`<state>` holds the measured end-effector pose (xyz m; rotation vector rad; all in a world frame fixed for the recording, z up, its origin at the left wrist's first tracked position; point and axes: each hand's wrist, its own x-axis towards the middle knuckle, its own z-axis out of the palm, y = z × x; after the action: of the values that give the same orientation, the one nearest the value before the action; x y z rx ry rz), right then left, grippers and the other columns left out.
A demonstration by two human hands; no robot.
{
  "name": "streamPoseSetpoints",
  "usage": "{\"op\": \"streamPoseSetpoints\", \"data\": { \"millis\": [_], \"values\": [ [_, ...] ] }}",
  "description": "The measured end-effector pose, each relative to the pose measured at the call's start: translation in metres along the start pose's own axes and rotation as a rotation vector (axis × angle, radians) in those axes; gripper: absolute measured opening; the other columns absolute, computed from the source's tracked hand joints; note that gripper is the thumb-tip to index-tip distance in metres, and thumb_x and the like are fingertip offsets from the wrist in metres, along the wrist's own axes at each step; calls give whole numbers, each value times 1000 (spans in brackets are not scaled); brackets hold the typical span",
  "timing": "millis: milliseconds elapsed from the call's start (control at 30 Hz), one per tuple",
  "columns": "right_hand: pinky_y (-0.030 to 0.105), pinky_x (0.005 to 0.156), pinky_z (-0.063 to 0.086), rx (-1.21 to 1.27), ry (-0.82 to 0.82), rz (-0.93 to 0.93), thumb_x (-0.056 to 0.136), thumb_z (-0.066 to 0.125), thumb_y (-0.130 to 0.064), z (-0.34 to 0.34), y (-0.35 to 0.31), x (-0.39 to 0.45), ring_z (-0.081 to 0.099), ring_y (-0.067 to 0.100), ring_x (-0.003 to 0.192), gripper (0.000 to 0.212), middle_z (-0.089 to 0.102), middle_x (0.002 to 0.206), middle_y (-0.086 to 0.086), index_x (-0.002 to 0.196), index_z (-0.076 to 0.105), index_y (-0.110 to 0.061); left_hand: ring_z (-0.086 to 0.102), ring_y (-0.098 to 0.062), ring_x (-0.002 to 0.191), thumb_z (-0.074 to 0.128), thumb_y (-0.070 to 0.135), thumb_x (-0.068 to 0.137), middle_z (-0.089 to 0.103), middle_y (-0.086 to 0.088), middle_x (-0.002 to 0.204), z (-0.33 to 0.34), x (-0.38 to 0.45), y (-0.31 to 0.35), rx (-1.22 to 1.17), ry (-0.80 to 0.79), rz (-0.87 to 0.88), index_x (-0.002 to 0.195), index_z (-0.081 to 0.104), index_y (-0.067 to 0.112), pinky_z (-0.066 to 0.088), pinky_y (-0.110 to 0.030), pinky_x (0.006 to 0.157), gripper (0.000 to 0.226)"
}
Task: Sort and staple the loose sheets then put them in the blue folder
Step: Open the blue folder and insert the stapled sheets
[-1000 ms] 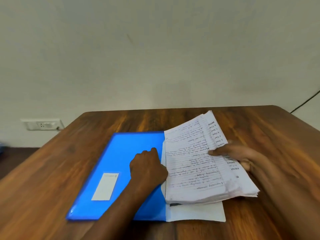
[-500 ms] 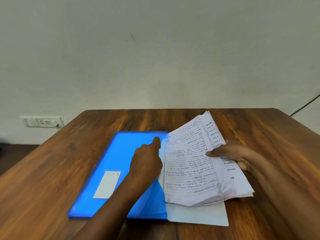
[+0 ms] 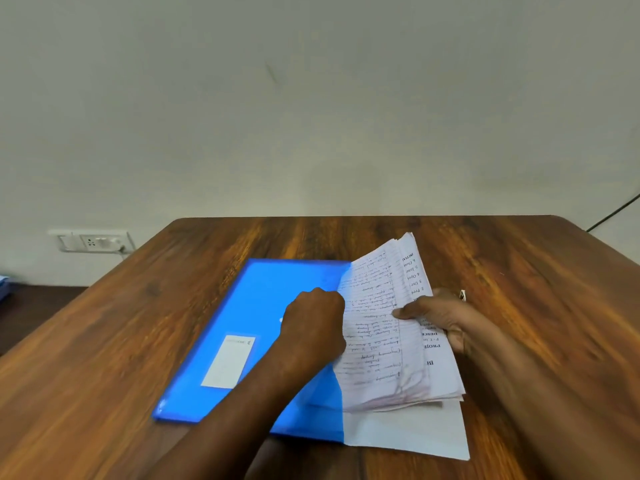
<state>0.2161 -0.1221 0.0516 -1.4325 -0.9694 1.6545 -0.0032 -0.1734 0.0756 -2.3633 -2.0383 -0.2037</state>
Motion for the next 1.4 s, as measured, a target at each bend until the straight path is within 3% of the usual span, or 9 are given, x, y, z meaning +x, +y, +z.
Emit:
{"op": "streamPoseSetpoints", "data": {
  "millis": [233, 467, 600, 733, 833, 900, 1033, 1167, 1400],
  "values": [
    [62, 90, 60, 2, 23, -10, 83, 70, 18, 18, 13, 8, 76, 45, 97, 45, 77, 111, 24, 125, 66, 2, 66, -32, 105, 61, 3, 90, 66, -10, 116, 9, -20, 21, 98, -25, 57, 107, 62, 13, 41, -34, 73, 20],
    [48, 65, 64, -30, 42, 11, 83, 71, 15, 44, 22, 13, 78, 42, 79, 48, 77, 100, 27, 129, 63, 5, 65, -30, 113, 62, 5, 94, 65, -8, 122, 14, -22, 33, 103, 1, 89, 118, 59, 15, 46, -36, 78, 27],
    [36, 48, 59, -22, 75, 0, 87, 66, 14, 57, 19, 12, 73, 33, 54, 39, 75, 94, 28, 124, 61, 3, 64, -32, 114, 55, 9, 98, 65, -9, 124, 15, -21, 37, 54, 19, 91, 125, 55, 15, 46, -38, 81, 27],
    [51, 72, 63, -9, 63, -5, 82, 74, 14, 53, 23, 15, 77, 43, 79, 46, 76, 99, 29, 126, 63, 7, 61, -32, 115, 56, 23, 95, 68, -6, 120, 26, -23, 14, -280, 80, -12, 126, 58, 22, 51, -37, 89, 31],
    [57, 88, 61, -36, 58, -38, 84, 78, 8, 46, 26, 9, 78, 41, 89, 36, 78, 100, 24, 119, 68, 6, 64, -29, 121, 65, 37, 93, 72, -2, 127, 29, -24, -40, -452, 282, -203, 137, 60, 26, 51, -40, 101, 46],
    [55, 88, 62, -85, 77, -78, 86, 79, 2, 38, 28, 4, 79, 38, 89, 29, 79, 100, 20, 114, 71, 5, 65, -36, 118, 71, 40, 90, 71, -10, 127, 33, -25, -87, -368, 342, -382, 137, 61, 20, 52, -41, 96, 52],
    [39, 62, 63, -180, 156, -144, 87, 75, 7, 27, 33, 1, 79, 35, 77, 16, 79, 89, 20, 101, 71, 13, 64, -43, 111, 72, 51, 89, 68, -22, 119, 45, -26, -148, -184, 177, -596, 116, 66, 8, 52, -44, 85, 51],
    [44, 66, 65, -196, 192, -140, 84, 74, 12, 34, 33, 5, 79, 37, 77, 15, 79, 89, 22, 99, 71, 13, 68, -36, 98, 73, 43, 89, 74, -12, 103, 49, -21, -160, -296, 195, -563, 105, 73, 13, 53, -39, 77, 33],
    [51, 74, 66, -223, 214, -125, 84, 76, 8, 61, 32, 13, 79, 35, 74, 13, 79, 87, 19, 95, 71, 11, 69, -31, 92, 77, 46, 84, 75, -7, 98, 57, -19, -161, -338, 260, -505, 108, 76, 19, 48, -35, 70, 36]
  ]
}}
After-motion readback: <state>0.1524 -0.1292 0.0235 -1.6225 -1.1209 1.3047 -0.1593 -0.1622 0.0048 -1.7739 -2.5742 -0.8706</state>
